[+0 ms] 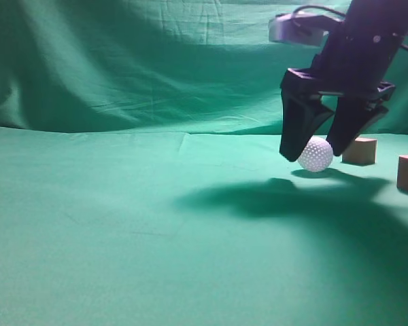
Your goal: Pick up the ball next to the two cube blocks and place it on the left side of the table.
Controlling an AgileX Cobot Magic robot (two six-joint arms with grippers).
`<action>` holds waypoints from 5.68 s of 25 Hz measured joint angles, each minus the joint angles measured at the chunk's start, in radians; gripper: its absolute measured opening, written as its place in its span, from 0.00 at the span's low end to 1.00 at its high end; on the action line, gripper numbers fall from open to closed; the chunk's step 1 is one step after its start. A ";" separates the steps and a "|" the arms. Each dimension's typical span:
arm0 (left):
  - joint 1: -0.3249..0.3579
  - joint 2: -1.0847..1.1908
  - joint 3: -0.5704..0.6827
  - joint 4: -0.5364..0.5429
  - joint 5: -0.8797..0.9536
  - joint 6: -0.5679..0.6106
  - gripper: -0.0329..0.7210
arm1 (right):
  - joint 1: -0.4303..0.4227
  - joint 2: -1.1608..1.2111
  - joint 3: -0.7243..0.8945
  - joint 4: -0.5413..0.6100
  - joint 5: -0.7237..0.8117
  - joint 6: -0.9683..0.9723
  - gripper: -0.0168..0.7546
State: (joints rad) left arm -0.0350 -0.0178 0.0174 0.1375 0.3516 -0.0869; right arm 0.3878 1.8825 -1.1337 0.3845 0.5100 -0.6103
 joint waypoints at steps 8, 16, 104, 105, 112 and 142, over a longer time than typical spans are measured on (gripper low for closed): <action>0.000 0.000 0.000 0.000 0.000 0.000 0.04 | 0.000 0.027 0.000 0.000 -0.025 0.000 0.43; 0.000 0.000 0.000 0.000 0.000 0.000 0.04 | 0.025 0.030 -0.174 0.194 0.110 -0.021 0.43; 0.000 0.000 0.000 0.000 0.000 0.000 0.04 | 0.349 -1.213 0.170 -0.262 0.455 0.490 0.02; 0.000 0.000 0.000 0.000 0.000 0.000 0.04 | 0.349 -1.247 0.206 -0.267 0.453 0.490 0.02; 0.000 0.000 0.000 0.000 0.000 0.000 0.04 | 0.346 -1.498 0.434 -0.363 0.313 0.510 0.02; 0.000 0.000 0.000 0.000 0.000 0.000 0.04 | -0.291 -1.894 1.161 -0.265 -0.128 0.538 0.02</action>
State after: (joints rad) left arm -0.0350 -0.0178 0.0174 0.1375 0.3516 -0.0869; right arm 0.0970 -0.0111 0.0276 0.1193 0.3815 -0.0726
